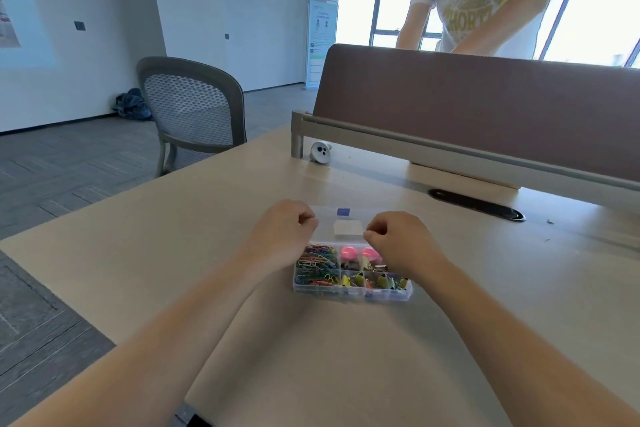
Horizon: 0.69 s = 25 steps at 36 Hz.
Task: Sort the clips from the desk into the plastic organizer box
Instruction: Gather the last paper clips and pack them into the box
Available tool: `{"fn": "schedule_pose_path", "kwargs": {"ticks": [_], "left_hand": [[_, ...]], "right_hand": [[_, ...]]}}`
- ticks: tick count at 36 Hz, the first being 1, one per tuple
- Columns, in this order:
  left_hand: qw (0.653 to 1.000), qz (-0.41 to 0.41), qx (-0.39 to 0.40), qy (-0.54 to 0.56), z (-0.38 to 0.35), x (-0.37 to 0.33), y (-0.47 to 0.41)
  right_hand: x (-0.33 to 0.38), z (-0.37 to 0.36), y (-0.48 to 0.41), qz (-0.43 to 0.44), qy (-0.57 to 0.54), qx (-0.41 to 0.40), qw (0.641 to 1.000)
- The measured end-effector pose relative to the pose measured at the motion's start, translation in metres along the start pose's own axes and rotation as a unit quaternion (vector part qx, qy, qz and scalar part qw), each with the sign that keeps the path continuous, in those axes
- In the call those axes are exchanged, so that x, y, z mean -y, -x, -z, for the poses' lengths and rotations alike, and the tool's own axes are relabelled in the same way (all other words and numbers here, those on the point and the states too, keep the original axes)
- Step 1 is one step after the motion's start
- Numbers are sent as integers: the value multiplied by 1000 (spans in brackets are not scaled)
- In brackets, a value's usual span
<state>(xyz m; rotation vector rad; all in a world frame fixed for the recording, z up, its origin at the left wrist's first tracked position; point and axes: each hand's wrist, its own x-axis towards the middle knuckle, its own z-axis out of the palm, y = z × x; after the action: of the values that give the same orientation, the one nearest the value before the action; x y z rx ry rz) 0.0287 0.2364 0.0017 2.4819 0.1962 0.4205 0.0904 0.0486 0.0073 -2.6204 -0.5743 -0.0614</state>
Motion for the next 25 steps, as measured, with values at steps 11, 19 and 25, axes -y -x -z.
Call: {"fn": "schedule_pose_path", "kwargs": {"ticks": [11,19,25], "left_hand": [[989,127,51,54,-10,-5,-17],[983,158,18,94,-15,-5,-17],[979,111,-12,172,-4,-9,-9]], "right_hand": [[-29,-8,-23,-133,-111,18,985],[-24,-13,-23,-145,-184,-32,972],[-22,1,-13,-128,-215,-95,964]]}}
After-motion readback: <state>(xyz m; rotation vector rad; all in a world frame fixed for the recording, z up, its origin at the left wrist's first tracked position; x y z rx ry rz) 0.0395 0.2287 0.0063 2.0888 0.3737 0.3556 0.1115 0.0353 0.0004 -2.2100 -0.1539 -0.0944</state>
